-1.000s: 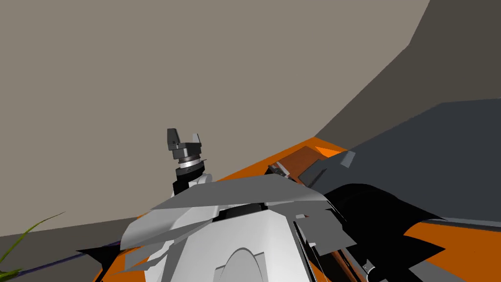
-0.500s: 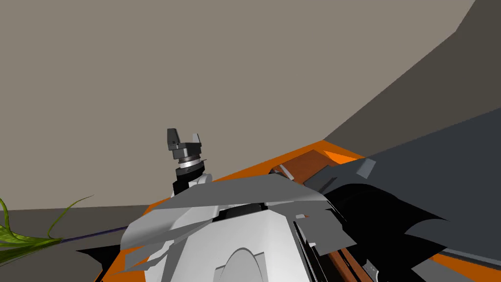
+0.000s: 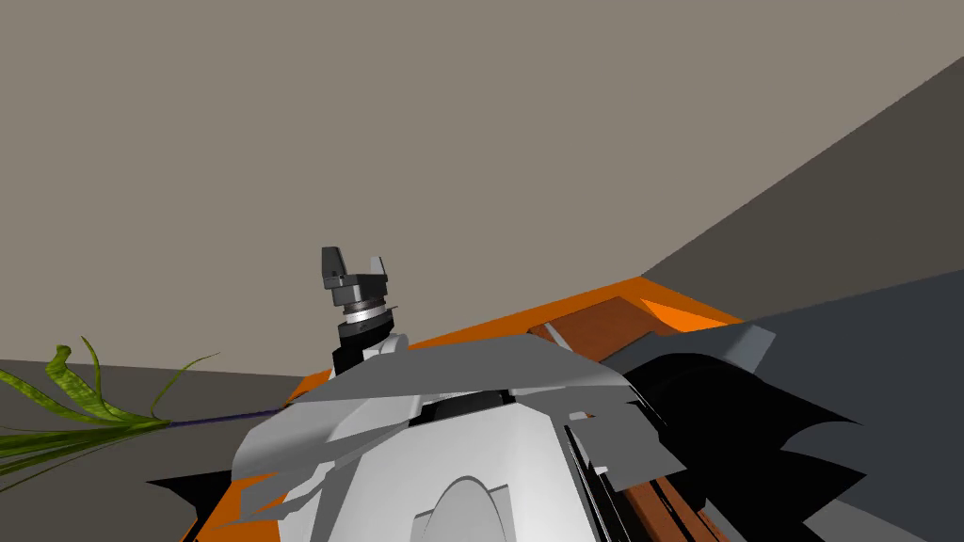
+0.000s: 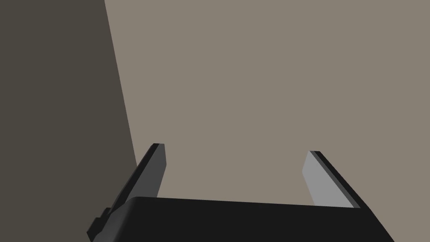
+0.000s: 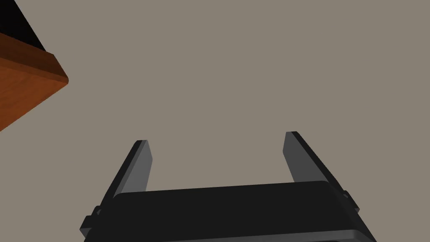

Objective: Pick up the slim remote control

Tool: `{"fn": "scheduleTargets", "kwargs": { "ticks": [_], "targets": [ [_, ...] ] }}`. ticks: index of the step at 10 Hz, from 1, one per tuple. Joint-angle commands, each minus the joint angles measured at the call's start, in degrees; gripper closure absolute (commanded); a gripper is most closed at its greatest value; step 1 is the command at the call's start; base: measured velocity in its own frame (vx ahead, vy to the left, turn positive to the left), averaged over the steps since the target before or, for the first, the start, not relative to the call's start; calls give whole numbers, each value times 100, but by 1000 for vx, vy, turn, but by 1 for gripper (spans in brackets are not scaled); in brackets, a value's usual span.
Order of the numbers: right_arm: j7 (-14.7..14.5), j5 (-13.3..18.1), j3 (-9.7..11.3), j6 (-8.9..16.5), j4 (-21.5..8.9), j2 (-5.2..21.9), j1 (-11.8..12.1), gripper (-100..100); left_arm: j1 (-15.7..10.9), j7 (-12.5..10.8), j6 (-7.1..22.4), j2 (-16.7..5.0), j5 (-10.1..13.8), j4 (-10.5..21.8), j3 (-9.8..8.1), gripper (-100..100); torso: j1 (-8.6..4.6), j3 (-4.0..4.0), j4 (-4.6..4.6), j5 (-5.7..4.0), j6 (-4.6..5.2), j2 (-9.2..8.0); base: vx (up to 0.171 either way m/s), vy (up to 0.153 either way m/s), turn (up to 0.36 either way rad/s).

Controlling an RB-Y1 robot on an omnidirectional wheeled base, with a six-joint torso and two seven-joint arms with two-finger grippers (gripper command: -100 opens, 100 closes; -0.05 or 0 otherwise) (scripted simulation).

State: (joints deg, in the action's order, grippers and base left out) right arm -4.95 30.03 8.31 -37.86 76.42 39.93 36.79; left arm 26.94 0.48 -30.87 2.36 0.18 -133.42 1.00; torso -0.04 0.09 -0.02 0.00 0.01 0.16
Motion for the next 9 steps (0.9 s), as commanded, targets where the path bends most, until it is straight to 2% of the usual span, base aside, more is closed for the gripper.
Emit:
{"fn": "scheduleTargets", "kwargs": {
  "ticks": [1, 4, 6, 8, 9],
  "targets": [
    [-16, 79, 37, -14, -285, 12, 3, -100, 0, 0, 0, 0, 0, 0, 0, 0, 0, 0, 0, 0, 0, 0, 34, -14, 155],
    [53, 378, 167, 30, -837, 221, 89, -100, 1, 0, 0, 0, 0, 0, -1, 0, -2, 4, -2, -1, 5, 6, 47, -15, 198],
    [53, 378, 167, 30, -932, 221, 89, -100, 1, 0, 0, 0, 0, 0, -1, 0, -5, 3, -1, -2, 5, 4, 30, -20, 46],
    [125, 665, 287, 106, -1391, 379, 174, -100, 0, 0, 0, 0, 0, 0, 0, 0, -1, 1, 0, 0, 0, 2, 55, -30, 303],
    [125, 665, 287, 106, -1411, 379, 174, -100, 1, 0, 0, -1, 0, 0, -1, 0, -13, 8, -3, -2, 0, 13, 68, -48, 100]
  ]
}}
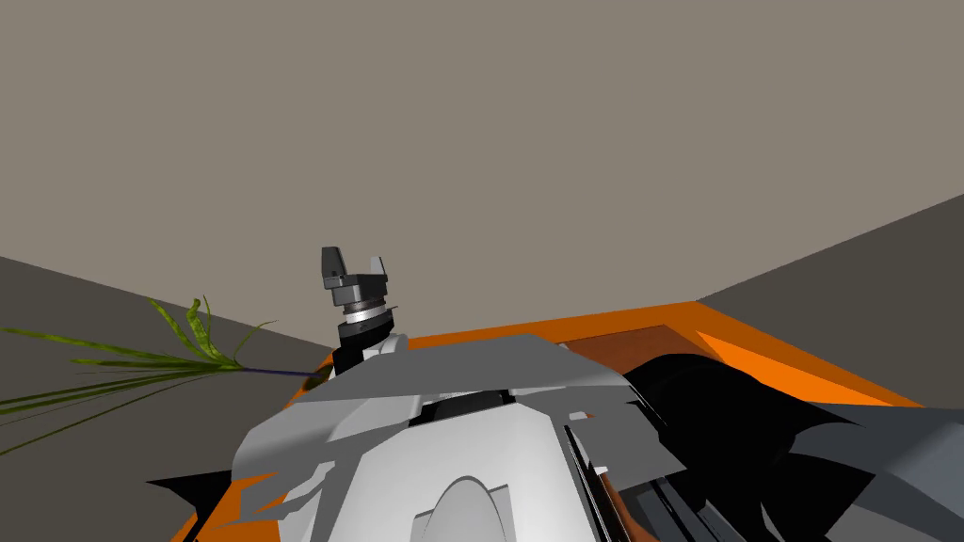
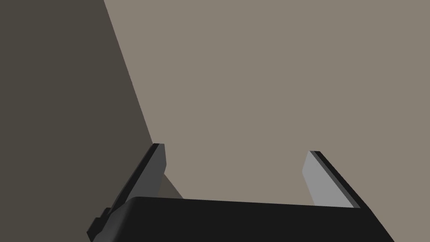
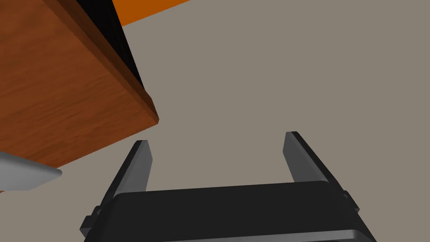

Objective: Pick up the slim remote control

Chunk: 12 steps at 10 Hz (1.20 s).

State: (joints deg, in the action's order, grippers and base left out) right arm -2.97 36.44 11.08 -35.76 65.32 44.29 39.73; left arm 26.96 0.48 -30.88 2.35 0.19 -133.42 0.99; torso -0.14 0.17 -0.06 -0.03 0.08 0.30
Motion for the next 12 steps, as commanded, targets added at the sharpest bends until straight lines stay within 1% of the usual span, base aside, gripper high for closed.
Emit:
{"fn": "scheduleTargets", "kwargs": {
  "ticks": [1, 2, 4, 6, 7, 8, 9, 10, 12],
  "targets": [
    [-72, 24, 9, -104, -286, -56, -119, -100, 0, 0, 0, 0, 0, 0, 0, 0, 0, 0, 0, 0, 0, 0, 34, -14, -48],
    [-72, 24, 9, -104, -439, -56, -119, -100, 0, 0, 0, 0, 0, 0, 0, 0, 10, -5, 2, 1, 0, -8, 5, 7, -18],
    [2, 293, 121, 2, -875, 58, -42, -100, -1, 0, 0, 0, 0, 0, 1, 0, 15, -9, 4, 4, -4, -14, 55, -22, 277],
    [2, 293, 121, 2, -1006, 58, -42, -100, 0, 0, 0, 0, 0, 0, 0, 0, -2, 1, 0, 0, 0, 2, 52, -46, 33],
    [39, 418, 174, 64, -1149, 98, -5, -100, 0, 0, 0, 0, 0, 0, 0, 0, 6, -5, 2, 1, 1, -9, 37, -24, 179],
    [39, 418, 174, 64, -1267, 98, -5, -100, -1, 0, 0, 0, 0, 0, 1, 0, 7, -5, 3, 2, -5, -8, 44, -31, 118],
    [77, 538, 227, 132, -1510, 124, 32, -100, 0, 0, 0, 0, 0, 0, 0, 0, 7, -4, 2, 1, 0, -7, 65, -43, 174],
    [77, 538, 227, 132, -1452, 124, 32, -100, -1, 0, 0, 0, 0, 0, 0, 0, 3, -1, 1, 2, -3, -1, 59, -39, 82],
    [77, 538, 227, 132, -1510, 124, 32, -100, 0, 0, 0, 0, 0, 0, 0, 0, 13, -6, 2, 2, 1, -10, 14, -6, -21]
  ]
}}
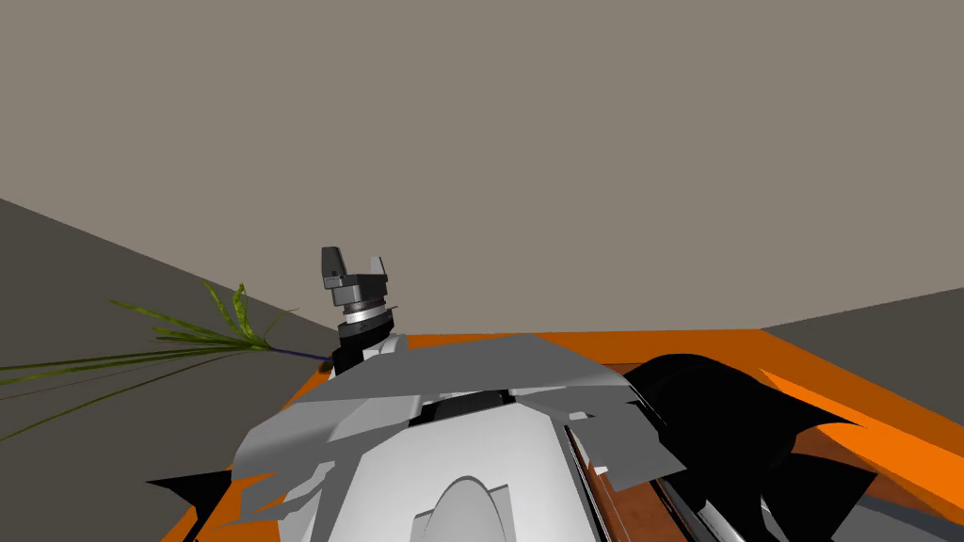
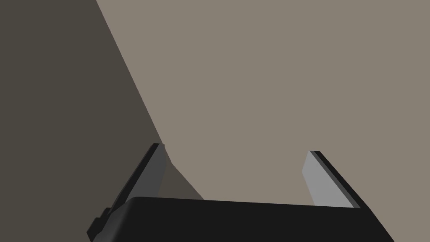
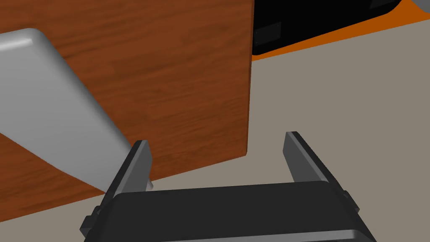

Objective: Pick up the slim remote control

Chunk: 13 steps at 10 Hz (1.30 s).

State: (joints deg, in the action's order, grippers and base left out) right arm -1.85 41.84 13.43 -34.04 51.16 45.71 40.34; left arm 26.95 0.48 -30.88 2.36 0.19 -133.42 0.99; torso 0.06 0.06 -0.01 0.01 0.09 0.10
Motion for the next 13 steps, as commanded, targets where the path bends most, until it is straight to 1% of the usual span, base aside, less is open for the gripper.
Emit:
{"fn": "scheduleTargets", "kwargs": {
  "ticks": [1, 2, 3, 4, 7, 8, 9, 10, 11, 12, 13],
  "targets": [
    [3, 111, 44, 30, -286, -6, 9, -100, 0, 0, 0, 0, 0, 0, 0, 0, 0, 0, 0, 0, 0, 0, 35, -15, 143],
    [40, 218, 97, 102, -476, -8, 46, -100, 0, 0, 0, 0, 0, 0, 0, 0, -6, 3, -1, 0, -4, 8, 81, -51, 259],
    [40, 218, 97, 102, -519, -8, 46, -100, 0, 0, 0, -1, 0, 0, 0, 0, -18, 11, -4, -3, -5, 21, 69, -66, 96],
    [76, 318, 150, 175, -689, -24, 81, -100, 1, 0, 0, -1, 0, 0, -1, 0, -23, 12, -5, -5, -1, 22, 73, -62, 103],
    [175, 574, 307, 381, -1109, -147, 155, -100, 1, 0, 0, -1, 0, 0, -1, 0, -29, 21, -8, -6, -4, 38, 104, -81, 164],
    [175, 574, 307, 381, -1109, -147, 155, -100, 1, 0, 0, -1, 0, 0, -1, 0, -33, 20, -7, -7, -3, 36, 57, -68, 45],
    [228, 706, 400, 495, -1285, -260, 166, -100, 1, 0, 0, -1, 0, 0, -1, 0, -24, 14, -6, -5, 0, 24, 64, -78, 146],
    [249, 759, 439, 542, -1349, -319, 161, -100, 0, 0, 0, -1, 0, 0, -1, 0, -26, 13, -4, -6, -3, 24, 86, -102, 147],
    [286, 857, 516, 634, -1454, -479, 111, -100, 1, 0, 0, -1, 0, 0, -1, 0, -33, 16, -6, -7, -3, 29, 101, -119, 160],
    [258, 803, 476, 551, -1482, -411, 62, -100, 1, 0, 0, -1, 0, 0, -1, 0, -40, 20, -7, -9, -4, 36, 46, -59, 42],
    [254, 811, 478, 556, -1504, -424, 54, 0, 1, 0, 0, -1, 0, 0, -1, 0, -20, 13, -5, -6, 0, 22, 8, -11, -2]
  ]
}}
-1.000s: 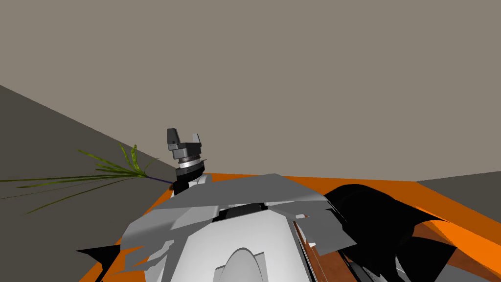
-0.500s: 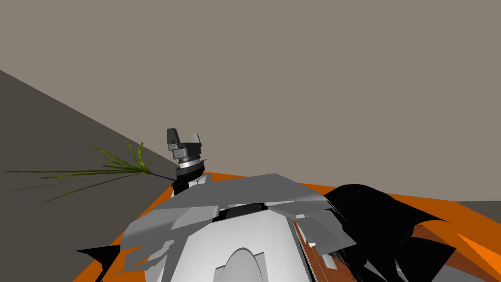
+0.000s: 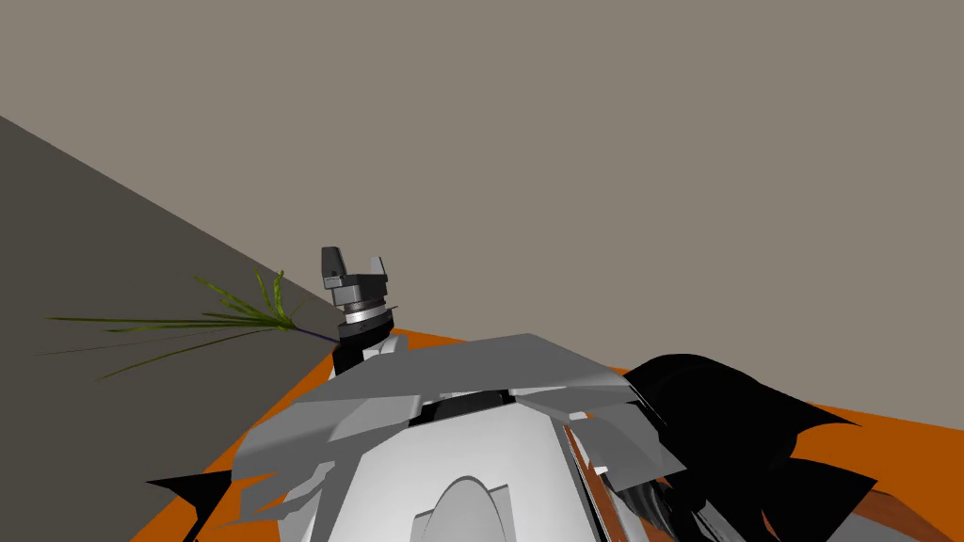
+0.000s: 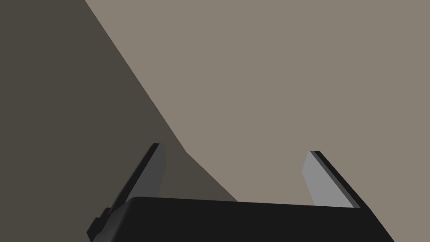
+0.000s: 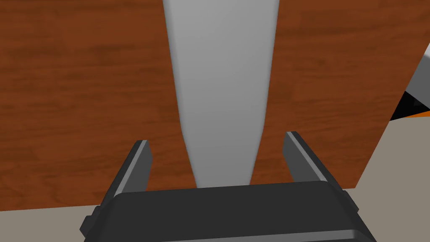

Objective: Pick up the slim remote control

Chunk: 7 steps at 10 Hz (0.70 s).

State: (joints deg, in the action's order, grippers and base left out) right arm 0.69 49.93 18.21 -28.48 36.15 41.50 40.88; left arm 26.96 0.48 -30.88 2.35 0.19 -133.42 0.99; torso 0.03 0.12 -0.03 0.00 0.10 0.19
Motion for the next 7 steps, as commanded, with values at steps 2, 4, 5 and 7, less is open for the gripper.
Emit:
{"fn": "scheduleTargets", "kwargs": {
  "ticks": [2, 4, 5, 7],
  "targets": [
    [-87, -53, 88, 179, -175, -266, -191, -100, 0, 0, 0, 0, 0, 0, 0, 0, -1, -8, 3, -1, 0, -13, -14, -11, 27],
    [-108, -64, 103, 202, -230, -328, -245, -100, 0, 0, 0, 0, 0, 0, 0, 0, 13, -8, 3, 2, 0, -12, -4, 4, 13],
    [-116, -67, 109, 215, -243, -340, -259, 100, 0, 0, 0, 0, 0, 0, 0, 0, 11, -7, 3, 4, 1, -12, 0, 0, 0],
    [-115, -67, 106, 219, -244, -336, -257, 100, 0, 0, 0, 0, 0, 0, 0, 0, 11, -6, 2, 1, 0, -10, 0, 0, 0]
  ]
}}
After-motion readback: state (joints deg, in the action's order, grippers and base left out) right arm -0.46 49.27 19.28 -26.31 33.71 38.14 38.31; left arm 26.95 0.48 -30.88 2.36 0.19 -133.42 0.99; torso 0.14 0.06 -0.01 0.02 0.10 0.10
